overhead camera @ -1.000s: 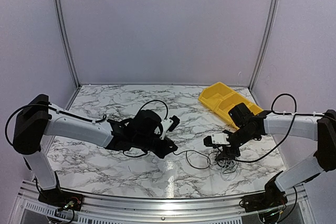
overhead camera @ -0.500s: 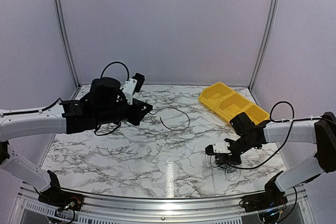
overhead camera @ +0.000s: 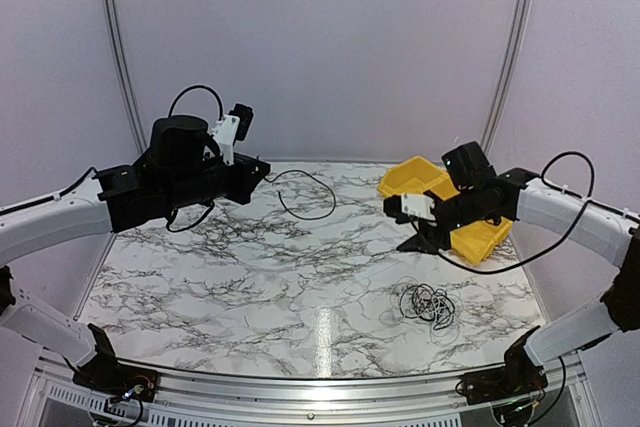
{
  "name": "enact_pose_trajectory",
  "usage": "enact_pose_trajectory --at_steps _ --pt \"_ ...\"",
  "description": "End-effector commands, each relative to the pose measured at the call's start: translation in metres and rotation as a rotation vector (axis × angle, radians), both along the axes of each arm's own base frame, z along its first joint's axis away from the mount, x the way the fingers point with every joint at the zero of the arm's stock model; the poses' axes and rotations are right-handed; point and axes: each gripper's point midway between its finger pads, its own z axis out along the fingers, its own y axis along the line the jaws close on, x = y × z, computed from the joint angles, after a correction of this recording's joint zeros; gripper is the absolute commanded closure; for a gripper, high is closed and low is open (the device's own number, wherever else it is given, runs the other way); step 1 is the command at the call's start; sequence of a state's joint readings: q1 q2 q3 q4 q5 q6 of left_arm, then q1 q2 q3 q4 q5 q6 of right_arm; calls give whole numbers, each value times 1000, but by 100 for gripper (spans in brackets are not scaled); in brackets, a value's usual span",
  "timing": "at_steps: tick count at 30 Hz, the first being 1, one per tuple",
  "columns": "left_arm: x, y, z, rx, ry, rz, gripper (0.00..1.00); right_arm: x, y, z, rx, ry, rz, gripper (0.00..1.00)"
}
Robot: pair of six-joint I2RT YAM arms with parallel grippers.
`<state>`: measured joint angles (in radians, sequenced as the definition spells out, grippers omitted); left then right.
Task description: Untangle the cables
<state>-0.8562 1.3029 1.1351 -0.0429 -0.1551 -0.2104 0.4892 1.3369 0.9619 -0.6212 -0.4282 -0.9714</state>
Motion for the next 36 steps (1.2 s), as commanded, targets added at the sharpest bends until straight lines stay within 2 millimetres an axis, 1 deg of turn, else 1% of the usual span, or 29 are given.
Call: enact_pose_trajectory --at_steps 1,4,6,7,8,10,11,14,16,19,23,25,29,30,33,34,36 --pt "-2 -18 -18 -7 73 -61 100 12 30 74 167 16 -3 36" --pt "-3 -29 -27 -28 99 -95 100 27 48 110 252 -10 -3 33" --pt "-8 -41 -25 -58 95 -154 100 40 60 123 279 -37 -7 33" --pt "-10 -47 -25 -71 99 -180 100 42 66 125 273 -49 1 35" --pt "-13 -52 -23 -86 101 -206 100 44 71 124 262 -60 6 37" --pt "-16 -66 -22 -114 117 -264 100 41 82 120 242 -70 42 39" --pt "-18 -74 -18 -133 123 -302 100 39 87 119 241 -63 62 39" --pt "-23 -93 -16 -155 159 -391 100 34 103 121 253 -59 106 39" --pt "-22 -101 -16 -156 172 -419 100 36 112 119 244 -83 109 37" --pt "-21 -111 -14 -156 178 -454 100 39 121 108 213 -111 110 37" --pt "-19 -119 -16 -136 179 -478 100 40 124 99 194 -99 108 45" --pt "-16 -121 -16 -136 179 -480 100 40 123 98 196 -101 105 53" --pt "-14 -124 -16 -140 185 -481 100 39 122 96 199 -104 98 77" --pt "-13 -125 -17 -141 188 -481 100 39 122 96 198 -104 95 81" --pt "-12 -127 -15 -152 195 -484 100 42 120 94 196 -112 75 82" --pt "-12 -127 -15 -157 199 -485 100 44 120 94 197 -119 63 81" --pt "-12 -128 -15 -169 208 -493 100 49 119 93 198 -130 39 75"
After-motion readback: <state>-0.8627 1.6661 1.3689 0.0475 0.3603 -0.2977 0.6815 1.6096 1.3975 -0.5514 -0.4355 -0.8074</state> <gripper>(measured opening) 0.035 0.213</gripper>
